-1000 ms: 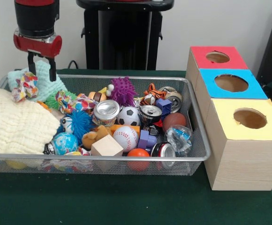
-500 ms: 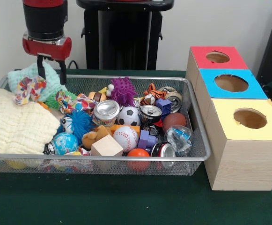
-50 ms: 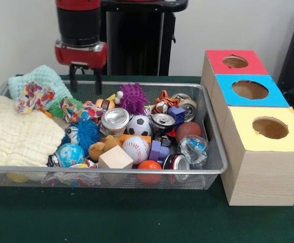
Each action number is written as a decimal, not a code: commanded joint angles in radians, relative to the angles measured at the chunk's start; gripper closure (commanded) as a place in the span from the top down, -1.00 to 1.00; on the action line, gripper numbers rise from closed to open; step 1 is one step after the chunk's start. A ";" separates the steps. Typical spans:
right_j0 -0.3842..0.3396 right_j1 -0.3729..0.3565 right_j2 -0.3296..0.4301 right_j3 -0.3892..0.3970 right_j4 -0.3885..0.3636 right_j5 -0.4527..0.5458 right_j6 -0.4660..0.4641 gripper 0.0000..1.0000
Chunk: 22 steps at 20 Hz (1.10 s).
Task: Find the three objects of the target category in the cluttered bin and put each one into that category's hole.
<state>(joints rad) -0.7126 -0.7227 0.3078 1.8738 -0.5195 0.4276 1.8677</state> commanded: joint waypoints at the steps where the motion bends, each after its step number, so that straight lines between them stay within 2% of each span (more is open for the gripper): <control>1: 0.114 0.030 0.023 0.082 0.072 -0.106 0.203 1.00; 5: 0.202 0.056 -0.037 0.059 0.098 -0.145 0.243 1.00; 9: 0.283 0.063 -0.083 0.003 0.138 -0.106 0.238 1.00; 13: 0.287 0.110 -0.081 -0.030 0.172 -0.114 0.202 1.00; 22: 0.370 0.159 -0.165 -0.094 0.210 -0.129 0.209 1.00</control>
<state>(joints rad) -0.3631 -0.6232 0.2142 1.8834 -0.3604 0.3348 1.8679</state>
